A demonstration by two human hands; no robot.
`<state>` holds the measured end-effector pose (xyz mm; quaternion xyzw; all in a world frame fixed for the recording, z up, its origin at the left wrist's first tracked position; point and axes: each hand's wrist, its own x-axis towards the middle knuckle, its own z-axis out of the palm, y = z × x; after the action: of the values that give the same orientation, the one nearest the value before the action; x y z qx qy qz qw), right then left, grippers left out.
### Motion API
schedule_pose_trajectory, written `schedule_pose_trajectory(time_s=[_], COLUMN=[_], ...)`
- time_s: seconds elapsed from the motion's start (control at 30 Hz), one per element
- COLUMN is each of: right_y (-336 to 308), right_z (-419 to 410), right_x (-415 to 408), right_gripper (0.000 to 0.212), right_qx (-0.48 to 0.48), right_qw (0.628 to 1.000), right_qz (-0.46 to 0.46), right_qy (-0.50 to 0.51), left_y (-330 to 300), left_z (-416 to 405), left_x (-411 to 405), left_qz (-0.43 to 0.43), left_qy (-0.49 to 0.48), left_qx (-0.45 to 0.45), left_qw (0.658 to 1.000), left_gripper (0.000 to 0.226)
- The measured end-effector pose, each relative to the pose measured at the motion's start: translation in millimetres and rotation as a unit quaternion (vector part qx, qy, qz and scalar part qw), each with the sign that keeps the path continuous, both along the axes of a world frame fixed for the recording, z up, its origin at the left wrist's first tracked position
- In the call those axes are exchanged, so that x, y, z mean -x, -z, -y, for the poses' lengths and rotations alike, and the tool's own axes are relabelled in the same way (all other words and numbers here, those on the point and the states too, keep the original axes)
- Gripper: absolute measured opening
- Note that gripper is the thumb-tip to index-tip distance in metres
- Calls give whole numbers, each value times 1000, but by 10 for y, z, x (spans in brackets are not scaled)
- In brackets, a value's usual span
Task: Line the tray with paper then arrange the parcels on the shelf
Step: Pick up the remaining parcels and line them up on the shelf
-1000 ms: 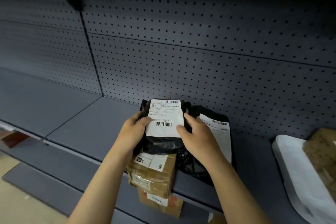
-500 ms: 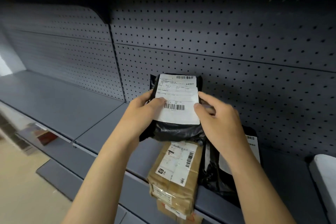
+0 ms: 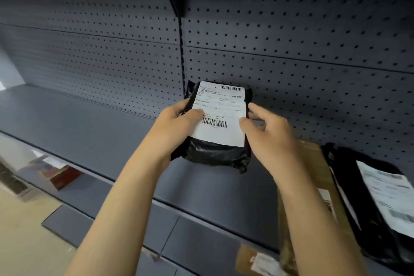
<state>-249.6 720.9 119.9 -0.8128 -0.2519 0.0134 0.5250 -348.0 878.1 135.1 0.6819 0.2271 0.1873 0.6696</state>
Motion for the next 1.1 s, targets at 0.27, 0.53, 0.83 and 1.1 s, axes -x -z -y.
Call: schedule_pose_trajectory(time_s=[0.27,0.53,0.83,1.1], right_y=[150,557,1065,1095], right_z=[-1129,-1793,-2096,-2082], right_x=[342,403,432,427], right_gripper=[38,43,46,51], right_qx=[12,51,84,75], right_qw=[999,994,987,988], right_qz=[-50,-92,-139,-136], right_qy=[18,3,-13,15], left_y=[164,636,1184,1173], left_z=[-1139,-1804,-2064,-1940], left_x=[289,314,267,298], left_qz=[-29,-90,-164,-139], left_qy=[10,-12,-21,-143], left_qx=[-23,-15,-72,-367], left_qw=[999,996,984,908], left_gripper=[28,26,35,63])
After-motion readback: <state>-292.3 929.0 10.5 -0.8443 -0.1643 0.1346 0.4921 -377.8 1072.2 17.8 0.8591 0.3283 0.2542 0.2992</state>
